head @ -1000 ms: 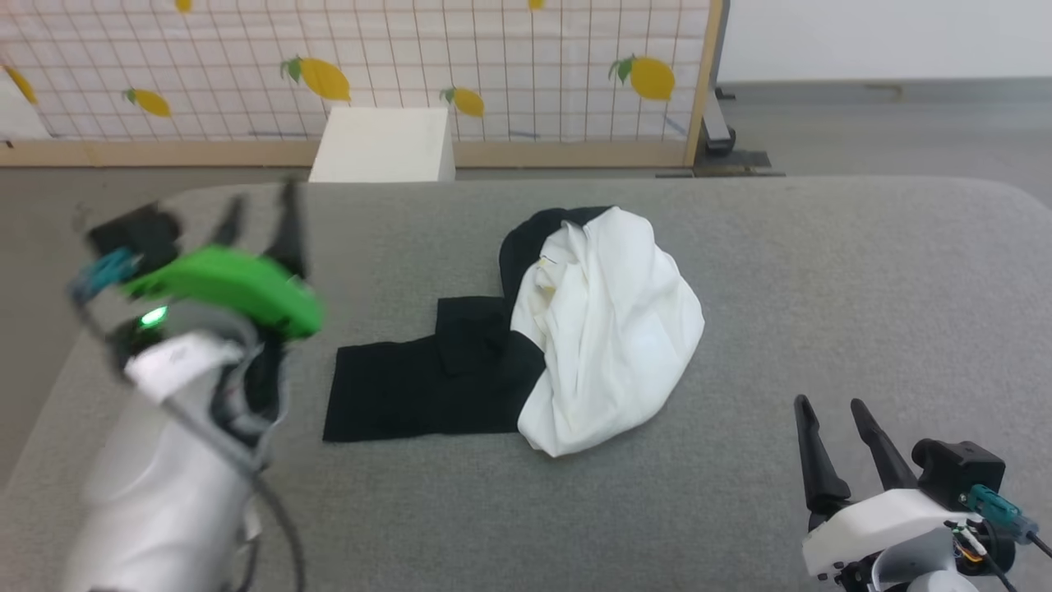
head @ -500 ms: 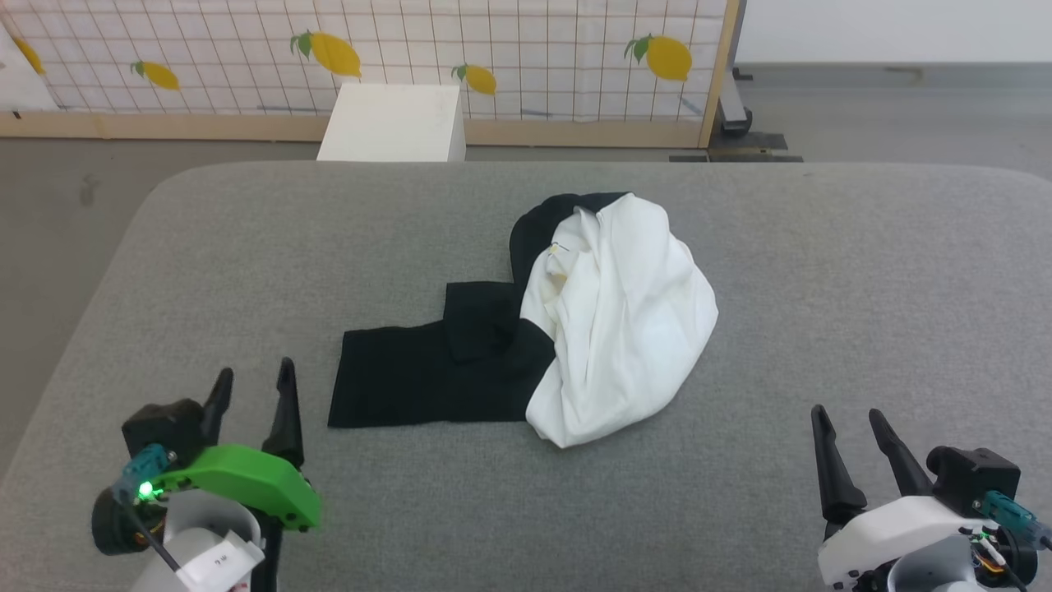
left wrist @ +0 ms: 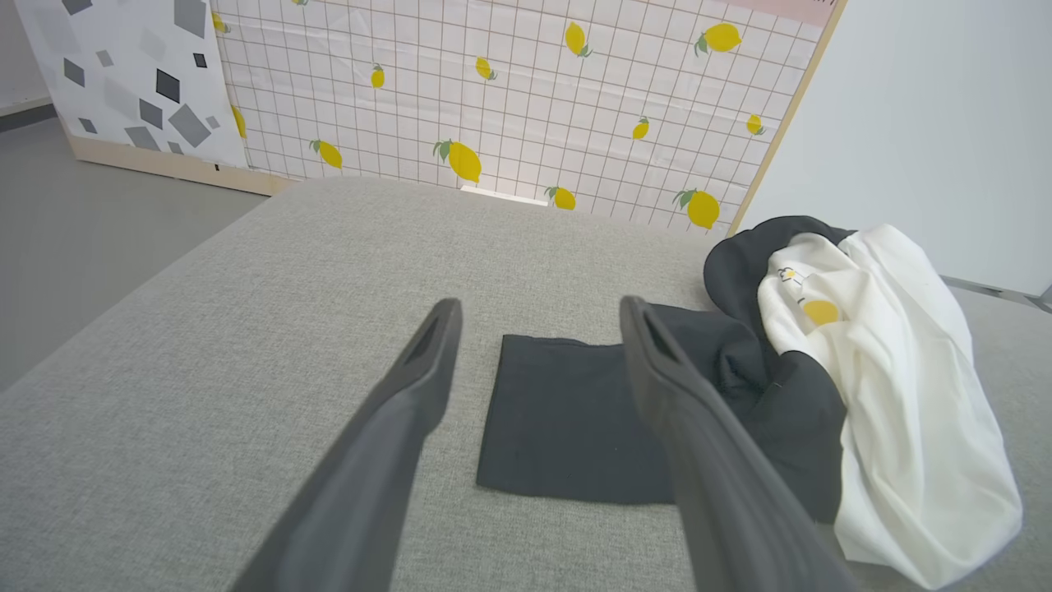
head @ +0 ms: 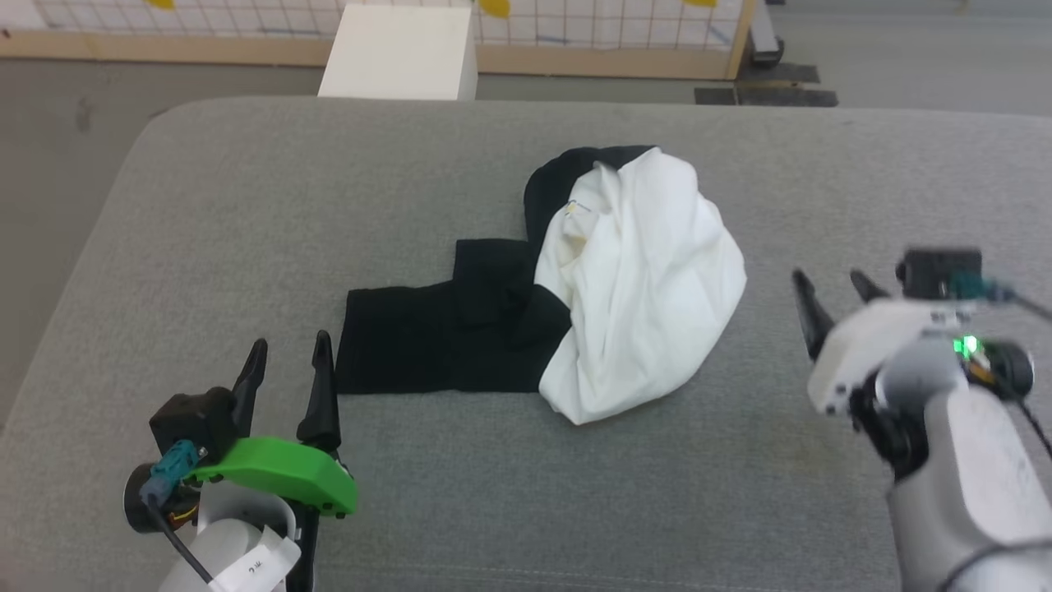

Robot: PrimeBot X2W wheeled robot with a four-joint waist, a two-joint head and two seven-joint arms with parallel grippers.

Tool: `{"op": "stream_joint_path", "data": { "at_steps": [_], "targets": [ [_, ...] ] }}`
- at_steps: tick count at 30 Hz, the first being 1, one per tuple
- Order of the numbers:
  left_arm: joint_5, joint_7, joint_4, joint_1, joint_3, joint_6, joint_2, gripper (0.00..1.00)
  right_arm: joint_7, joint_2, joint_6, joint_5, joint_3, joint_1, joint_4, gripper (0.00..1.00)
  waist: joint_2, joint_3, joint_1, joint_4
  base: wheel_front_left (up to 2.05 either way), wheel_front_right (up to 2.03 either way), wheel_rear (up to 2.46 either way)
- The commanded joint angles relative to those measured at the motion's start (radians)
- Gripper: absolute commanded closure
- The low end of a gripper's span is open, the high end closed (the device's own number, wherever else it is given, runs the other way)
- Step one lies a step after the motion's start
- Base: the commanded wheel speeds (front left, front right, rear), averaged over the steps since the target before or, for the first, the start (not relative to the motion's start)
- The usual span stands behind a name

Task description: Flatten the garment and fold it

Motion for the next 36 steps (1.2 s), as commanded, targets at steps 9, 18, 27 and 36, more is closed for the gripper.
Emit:
{"op": "stream_joint_path", "data": {
  "at_steps": [9, 18, 27, 36],
  "targets": [
    [0.021, -0.004, -0.015, -0.054, -0.029, -0.011, -0.038, 0.0, 0.363, -0.021, -0.002, -0.147, -0.017, -0.296, 0.261, 0.0, 0.0, 0.138, 0.0, 0.149, 0.0, 0.0, 0.0],
    [0.031, -0.006, 0.013, -0.089, -0.034, -0.03, -0.068, 0.0, 0.481, -0.032, -0.002, -0.19, 0.046, -0.319, 0.38, 0.0, 0.0, 0.192, 0.0, 0.203, 0.0, 0.0, 0.0],
    [0.036, -0.007, 0.044, -0.076, -0.014, -0.038, -0.075, 0.0, 0.324, -0.045, -0.002, -0.033, 0.044, -0.32, 0.332, 1.0, 0.0, 0.137, 0.0, 0.145, 0.0, 0.0, 0.0],
    [0.029, -0.005, 0.049, -0.033, -0.009, -0.037, -0.061, 0.0, 0.095, -0.081, -0.002, 0.06, -0.208, -0.139, 0.01, 1.0, 0.0, 0.038, 0.0, 0.05, 0.0, 0.0, 0.0]
  ]
}}
